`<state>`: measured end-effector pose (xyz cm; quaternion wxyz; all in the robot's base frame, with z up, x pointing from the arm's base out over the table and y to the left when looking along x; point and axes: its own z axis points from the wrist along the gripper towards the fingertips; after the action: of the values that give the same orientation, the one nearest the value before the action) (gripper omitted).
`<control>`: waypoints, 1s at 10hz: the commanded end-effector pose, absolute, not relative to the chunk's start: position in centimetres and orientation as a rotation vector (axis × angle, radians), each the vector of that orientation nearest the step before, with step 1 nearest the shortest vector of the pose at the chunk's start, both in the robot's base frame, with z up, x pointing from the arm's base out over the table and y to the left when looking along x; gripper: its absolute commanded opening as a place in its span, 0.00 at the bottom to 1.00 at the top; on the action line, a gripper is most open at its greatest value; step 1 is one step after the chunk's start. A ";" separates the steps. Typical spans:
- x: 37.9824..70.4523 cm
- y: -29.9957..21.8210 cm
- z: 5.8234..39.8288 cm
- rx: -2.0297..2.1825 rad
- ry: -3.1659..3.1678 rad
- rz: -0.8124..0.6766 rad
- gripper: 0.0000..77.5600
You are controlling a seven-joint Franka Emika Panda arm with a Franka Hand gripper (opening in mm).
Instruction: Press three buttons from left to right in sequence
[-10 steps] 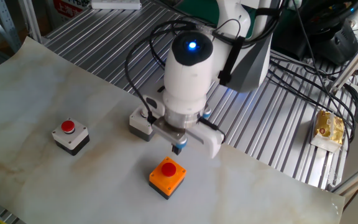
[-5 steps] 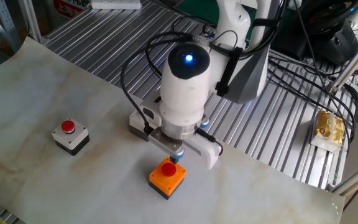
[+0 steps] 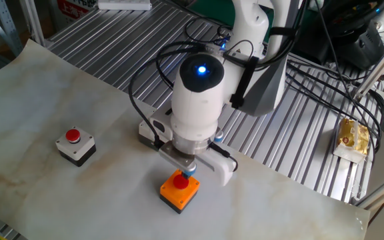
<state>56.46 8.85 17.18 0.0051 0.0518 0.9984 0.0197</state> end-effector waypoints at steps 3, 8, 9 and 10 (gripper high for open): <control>57.0 8.3 16.2 0.159 3.126 0.065 0.02; 57.1 8.2 15.8 0.158 3.126 0.067 0.02; 57.1 8.2 15.7 0.158 3.127 0.067 0.02; 57.1 8.2 15.6 0.159 3.127 0.066 0.02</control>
<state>57.00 8.19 15.49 0.0034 0.0502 0.9985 0.0208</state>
